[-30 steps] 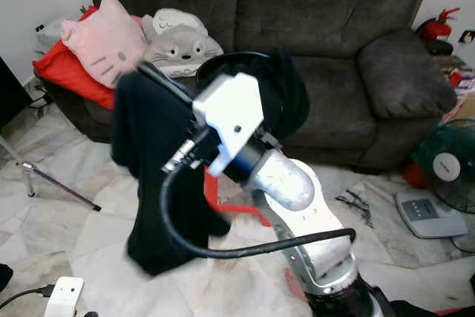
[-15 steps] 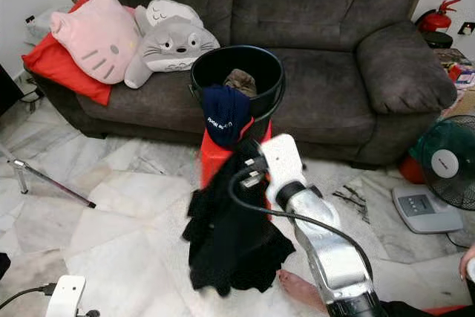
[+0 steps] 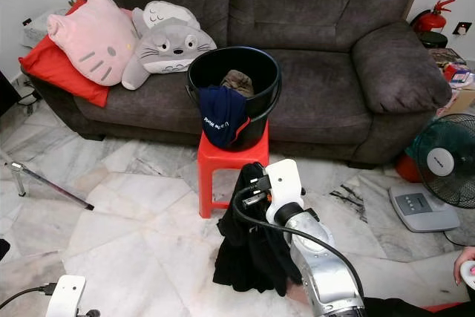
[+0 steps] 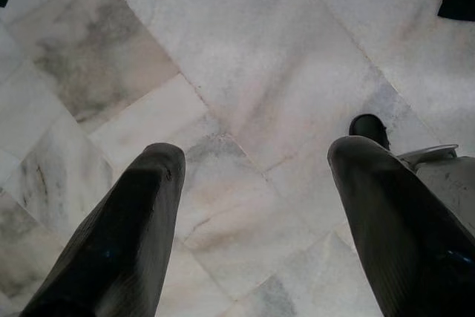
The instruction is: Hang hanger
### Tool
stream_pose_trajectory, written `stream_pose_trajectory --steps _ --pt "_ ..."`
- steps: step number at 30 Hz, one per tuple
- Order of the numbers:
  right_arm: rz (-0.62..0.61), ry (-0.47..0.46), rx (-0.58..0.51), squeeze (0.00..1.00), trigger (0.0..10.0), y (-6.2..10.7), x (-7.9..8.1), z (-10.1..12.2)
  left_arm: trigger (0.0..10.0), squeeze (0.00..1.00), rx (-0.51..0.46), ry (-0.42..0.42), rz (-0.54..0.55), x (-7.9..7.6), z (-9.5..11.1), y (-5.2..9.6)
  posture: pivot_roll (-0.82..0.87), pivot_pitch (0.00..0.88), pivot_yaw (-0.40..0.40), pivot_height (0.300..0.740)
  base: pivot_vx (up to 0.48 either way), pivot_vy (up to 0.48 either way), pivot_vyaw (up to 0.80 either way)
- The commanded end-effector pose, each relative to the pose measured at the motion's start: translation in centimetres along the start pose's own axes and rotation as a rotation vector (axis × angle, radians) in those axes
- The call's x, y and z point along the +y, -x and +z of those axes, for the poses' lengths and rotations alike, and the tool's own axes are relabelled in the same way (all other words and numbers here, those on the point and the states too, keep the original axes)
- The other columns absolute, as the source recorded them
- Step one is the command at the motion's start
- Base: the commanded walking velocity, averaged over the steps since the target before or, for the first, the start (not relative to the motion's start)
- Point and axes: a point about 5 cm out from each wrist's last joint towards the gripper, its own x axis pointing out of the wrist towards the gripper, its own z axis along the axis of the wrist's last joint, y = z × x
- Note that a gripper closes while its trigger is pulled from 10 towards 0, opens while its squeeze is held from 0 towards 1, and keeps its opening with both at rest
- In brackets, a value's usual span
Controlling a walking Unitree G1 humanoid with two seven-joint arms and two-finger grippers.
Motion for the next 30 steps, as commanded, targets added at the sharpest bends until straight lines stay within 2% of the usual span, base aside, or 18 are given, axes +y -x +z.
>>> stream_pose_trajectory --steps 1,6,16,30 --pt "-0.017 -0.015 -0.025 0.0 10.0 0.04 0.01 0.01 10.0 0.0 0.01 -0.015 0.011 0.35 -0.3 0.07 -0.13 0.067 0.055 0.74 0.0 0.0 0.0" --pt "-0.058 -0.016 -0.014 0.0 10.0 0.11 -0.18 -0.51 10.0 0.0 0.01 -0.016 0.012 0.37 -0.29 0.07 -0.12 0.07 0.053 0.74 0.0 0.0 0.0" --pt "-0.067 -0.006 -0.057 0.0 10.0 -0.02 -0.09 0.01 10.0 0.0 0.011 -0.018 0.011 0.42 -0.33 0.08 -0.12 0.067 0.052 0.74 0.0 0.0 0.0" --pt "-0.08 0.025 -0.076 0.0 10.0 -0.27 -0.09 0.08 10.0 0.0 0.011 -0.021 0.01 0.44 -0.39 0.1 -0.12 0.054 0.052 0.74 0.0 0.0 0.72"
